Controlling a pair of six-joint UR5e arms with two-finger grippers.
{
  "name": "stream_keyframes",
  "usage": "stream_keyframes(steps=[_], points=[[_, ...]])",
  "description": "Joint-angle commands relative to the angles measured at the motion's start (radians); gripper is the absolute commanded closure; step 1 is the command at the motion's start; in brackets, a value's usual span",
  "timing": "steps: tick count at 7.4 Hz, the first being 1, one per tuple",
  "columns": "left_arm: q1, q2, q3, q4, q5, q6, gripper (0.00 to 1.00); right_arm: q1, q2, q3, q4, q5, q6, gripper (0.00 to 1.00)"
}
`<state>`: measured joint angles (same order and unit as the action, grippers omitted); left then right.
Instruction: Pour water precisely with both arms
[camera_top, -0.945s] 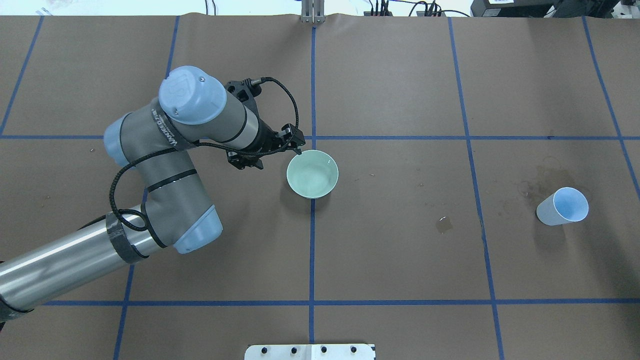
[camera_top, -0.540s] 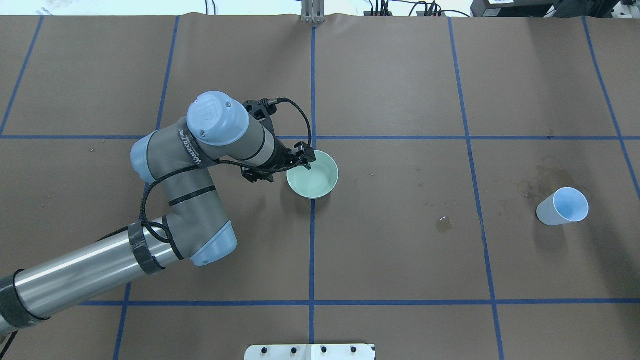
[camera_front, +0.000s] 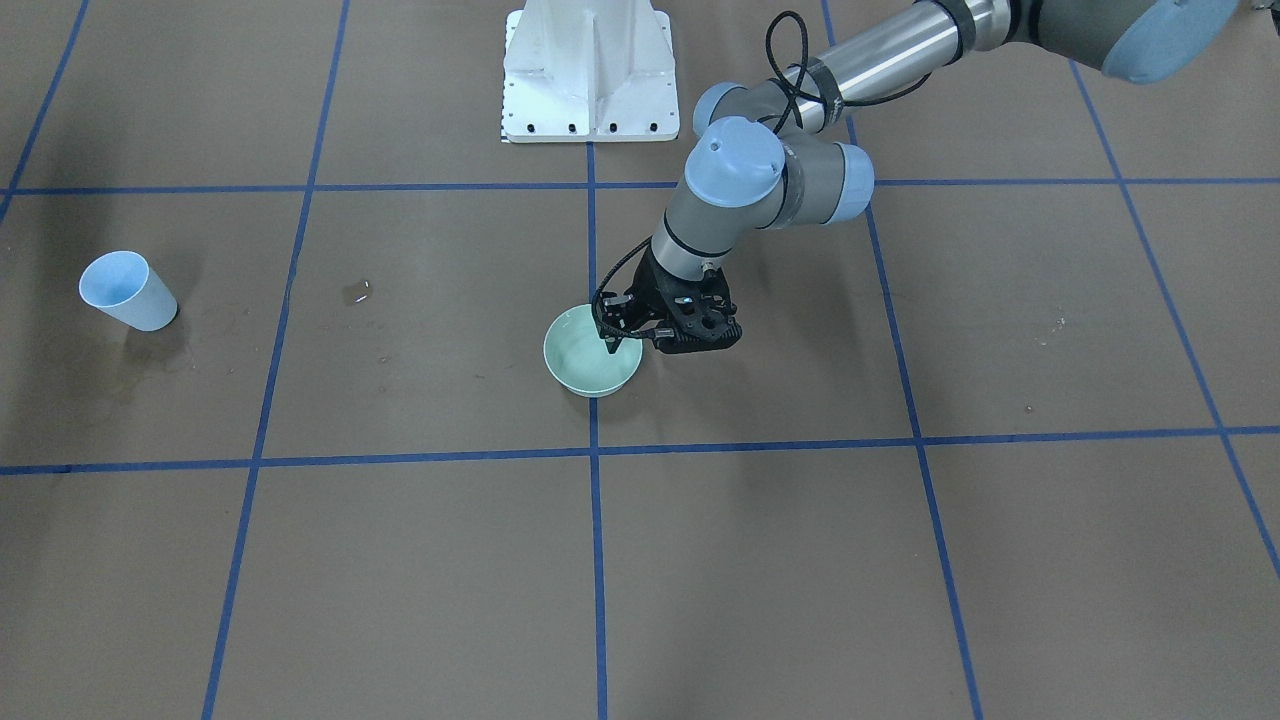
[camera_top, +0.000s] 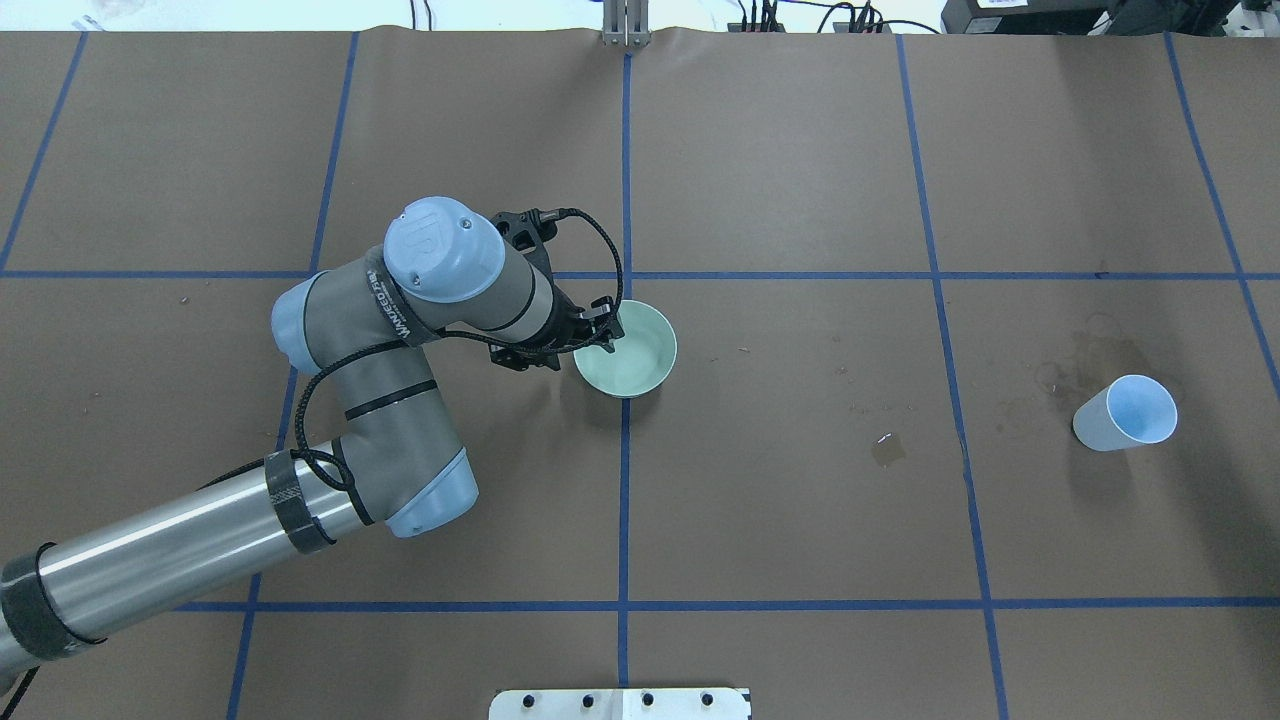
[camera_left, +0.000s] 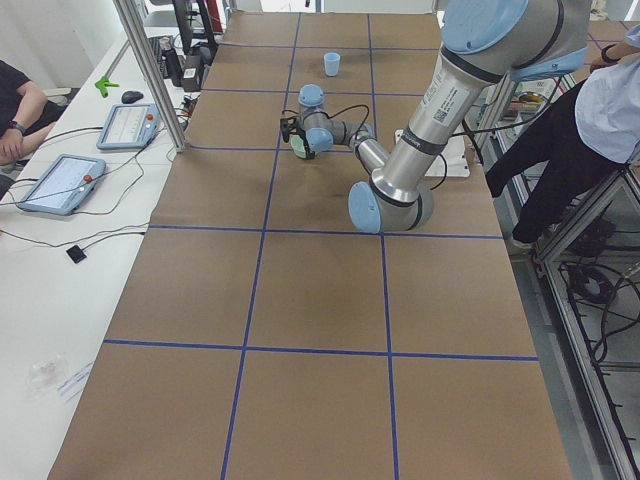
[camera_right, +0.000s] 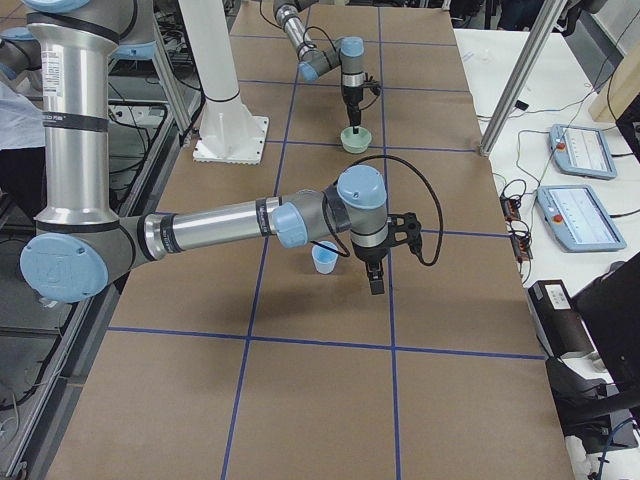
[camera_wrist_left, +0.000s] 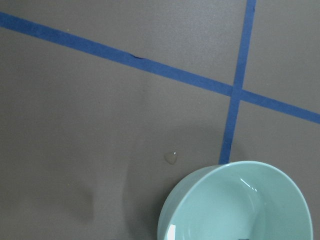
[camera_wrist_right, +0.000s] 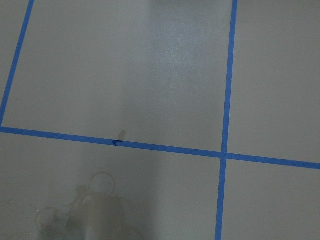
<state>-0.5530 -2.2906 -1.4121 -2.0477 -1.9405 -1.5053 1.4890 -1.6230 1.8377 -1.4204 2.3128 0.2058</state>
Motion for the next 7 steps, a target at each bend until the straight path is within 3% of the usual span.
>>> stream_keyframes(steps=[1,2,5,6,7], points=[[0.002,-0.001,0.007,0.000,0.000,0.000,0.83,0.001,0.008,-0.005,-0.002,0.000,0.000,0.00],[0.001,-0.001,-0.002,0.000,0.000,0.003,1.00,0.001,0.008,-0.006,-0.002,0.000,0.001,0.00],[-0.019,-0.001,-0.013,0.012,-0.012,0.053,1.00,0.001,0.012,-0.005,-0.024,0.010,0.001,0.00],[-0.050,0.002,-0.033,0.018,-0.050,0.054,1.00,0.001,0.011,-0.006,-0.032,0.017,0.001,0.00],[-0.132,0.026,-0.062,0.018,-0.158,0.065,1.00,0.001,0.006,-0.006,-0.032,0.017,0.003,0.00]])
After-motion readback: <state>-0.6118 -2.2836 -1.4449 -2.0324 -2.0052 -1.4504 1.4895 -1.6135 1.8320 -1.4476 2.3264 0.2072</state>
